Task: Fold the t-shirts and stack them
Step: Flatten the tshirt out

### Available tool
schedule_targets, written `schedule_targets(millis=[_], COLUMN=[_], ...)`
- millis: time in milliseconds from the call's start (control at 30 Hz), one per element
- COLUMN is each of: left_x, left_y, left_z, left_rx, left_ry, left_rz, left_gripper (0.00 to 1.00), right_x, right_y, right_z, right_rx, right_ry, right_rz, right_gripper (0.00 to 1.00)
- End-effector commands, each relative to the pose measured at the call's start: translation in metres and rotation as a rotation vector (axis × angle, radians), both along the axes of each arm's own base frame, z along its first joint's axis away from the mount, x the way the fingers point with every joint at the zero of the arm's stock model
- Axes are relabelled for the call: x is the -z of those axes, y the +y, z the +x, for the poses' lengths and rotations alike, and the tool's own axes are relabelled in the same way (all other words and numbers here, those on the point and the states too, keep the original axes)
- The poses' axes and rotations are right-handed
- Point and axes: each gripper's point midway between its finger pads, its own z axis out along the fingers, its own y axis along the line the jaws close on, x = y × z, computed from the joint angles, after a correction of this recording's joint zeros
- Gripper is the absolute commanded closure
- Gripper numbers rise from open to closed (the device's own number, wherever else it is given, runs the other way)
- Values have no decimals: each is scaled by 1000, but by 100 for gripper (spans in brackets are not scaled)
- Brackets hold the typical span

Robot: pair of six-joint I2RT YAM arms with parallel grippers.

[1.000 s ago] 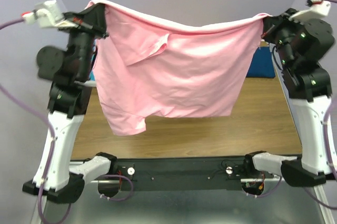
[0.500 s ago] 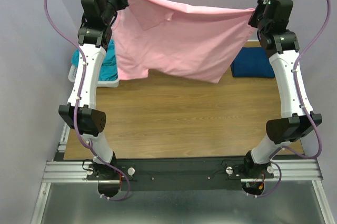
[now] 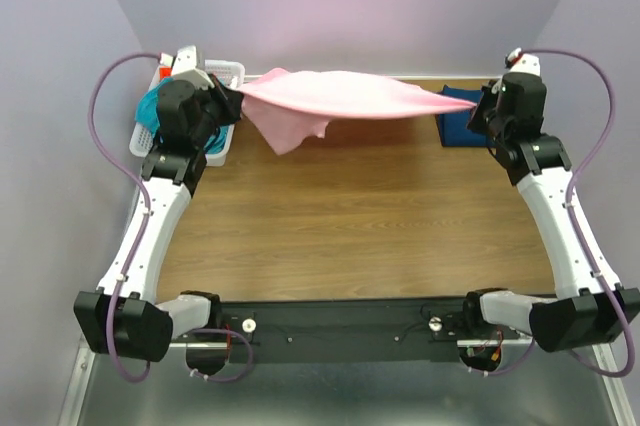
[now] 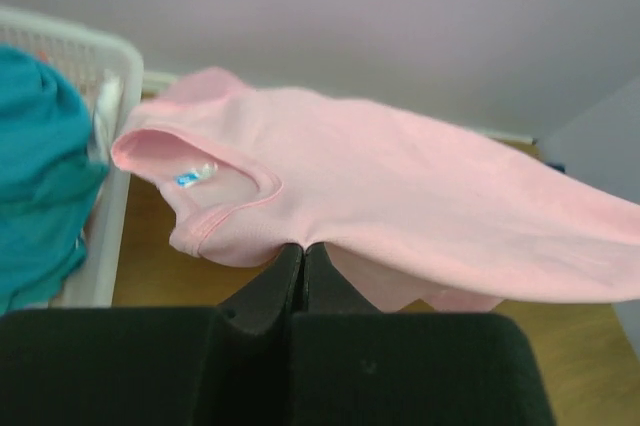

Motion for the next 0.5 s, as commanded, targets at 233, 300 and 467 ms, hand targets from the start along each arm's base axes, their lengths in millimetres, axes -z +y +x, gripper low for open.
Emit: schedule_targets(millis=[233,300,467], left_x=[178,208,276], left_y=[2,3,3], left_z=[7,9,-1], left_rx=[-33,-34,-53], left_ry=[393,495,693], left_rz=[57,86,83], left_gripper=[100,100,28], right_x=[155,194,241], right_y=[-2,-5,-9], right_z=[-30,-33,-55], right_rx=[67,96,136], right_ry=[390,497,656], right_rz=[36,22,9], right_gripper=[96,88,41])
